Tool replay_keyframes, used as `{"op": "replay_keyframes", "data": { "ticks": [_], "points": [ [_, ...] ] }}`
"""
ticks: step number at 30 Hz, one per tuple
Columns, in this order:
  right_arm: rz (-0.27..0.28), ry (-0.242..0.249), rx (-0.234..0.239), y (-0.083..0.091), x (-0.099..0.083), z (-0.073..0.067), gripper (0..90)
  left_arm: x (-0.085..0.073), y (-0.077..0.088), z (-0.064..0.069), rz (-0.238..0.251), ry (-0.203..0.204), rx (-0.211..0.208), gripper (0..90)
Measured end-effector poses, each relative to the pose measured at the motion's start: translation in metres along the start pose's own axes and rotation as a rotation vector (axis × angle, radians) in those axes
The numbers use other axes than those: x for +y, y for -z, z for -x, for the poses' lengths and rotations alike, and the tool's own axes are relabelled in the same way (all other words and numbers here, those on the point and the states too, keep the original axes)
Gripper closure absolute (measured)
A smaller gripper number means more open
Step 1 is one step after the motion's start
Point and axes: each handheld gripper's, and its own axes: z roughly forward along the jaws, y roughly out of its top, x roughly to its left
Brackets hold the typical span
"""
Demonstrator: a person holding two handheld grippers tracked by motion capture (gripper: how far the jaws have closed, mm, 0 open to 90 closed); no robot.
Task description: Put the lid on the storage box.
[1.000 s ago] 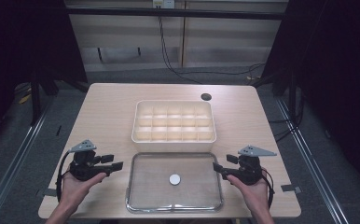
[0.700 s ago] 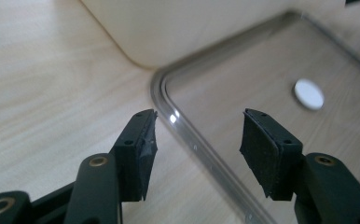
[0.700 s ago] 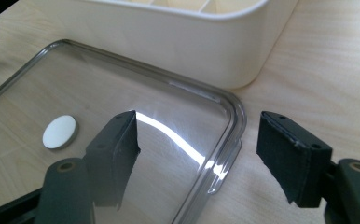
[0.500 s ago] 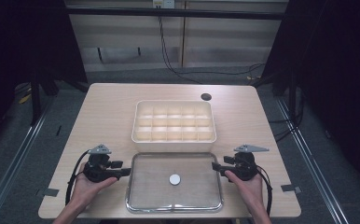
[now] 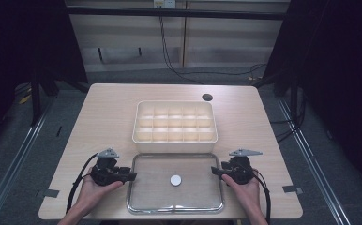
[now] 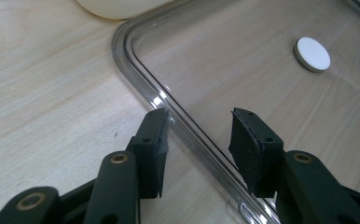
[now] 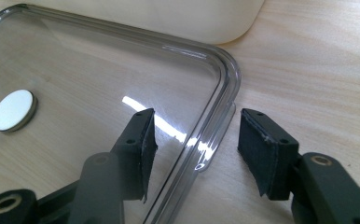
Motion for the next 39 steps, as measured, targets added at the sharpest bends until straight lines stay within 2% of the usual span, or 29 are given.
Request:
{"op": "replay_keyframes", "data": {
  "ticks": [4,9,10,13,15,16,19,22,26,28,29,32,33,34,39],
  "points": [
    [0.018,-0.019,-0.016,-0.001,-0.002,-0.002,46.4,-0.001,-0.002,0.004,-0.007,-0.014,0.008,59.8],
    [0.020,-0.021,-0.010,-0.001,-0.003,-0.005,46.7,-0.001,-0.002,0.003,-0.010,-0.016,0.003,63.0],
    [0.026,-0.046,0.001,-0.001,-0.003,-0.004,46.5,-0.002,-0.001,0.002,-0.008,-0.006,-0.005,63.2],
    [0.023,-0.057,0.011,-0.001,-0.002,-0.003,46.4,-0.003,-0.001,0.001,0.002,0.016,-0.015,63.2],
    [0.024,-0.065,0.018,-0.001,-0.002,-0.002,46.4,-0.003,-0.001,0.001,0.001,0.010,-0.014,63.4],
    [0.025,-0.089,0.027,-0.001,-0.002,-0.001,46.6,-0.003,-0.001,0.001,0.000,0.010,-0.013,63.8],
    [0.029,-0.111,0.039,-0.001,-0.002,0.001,46.9,-0.004,-0.001,0.003,-0.005,-0.014,0.004,64.1],
    [0.023,-0.167,0.067,0.001,-0.002,0.006,52.7,-0.004,0.000,0.002,-0.007,-0.014,0.004,66.0],
    [0.023,-0.188,0.074,0.001,-0.002,0.008,55.5,-0.004,0.000,0.002,-0.006,-0.011,0.005,66.4],
    [0.040,-0.228,0.104,0.002,-0.003,0.011,58.4,-0.004,0.001,0.002,-0.004,-0.010,0.003,66.4],
    [0.040,-0.228,0.104,0.002,-0.003,0.011,58.4,-0.005,0.001,0.002,-0.003,-0.010,0.001,66.4],
    [0.078,-0.294,0.169,0.006,-0.006,0.018,59.6,-0.005,0.002,0.001,-0.006,-0.015,-0.003,66.2],
    [0.078,-0.294,0.169,0.006,-0.006,0.018,59.6,-0.005,0.002,0.001,-0.006,-0.015,-0.003,66.2],
    [0.104,-0.306,0.191,0.008,-0.006,0.020,59.8,-0.005,0.001,0.001,-0.003,-0.013,-0.004,66.2],
    [0.151,-0.325,0.235,0.012,-0.006,0.022,60.0,-0.005,0.002,0.001,-0.003,-0.017,-0.002,66.2]
  ]
}}
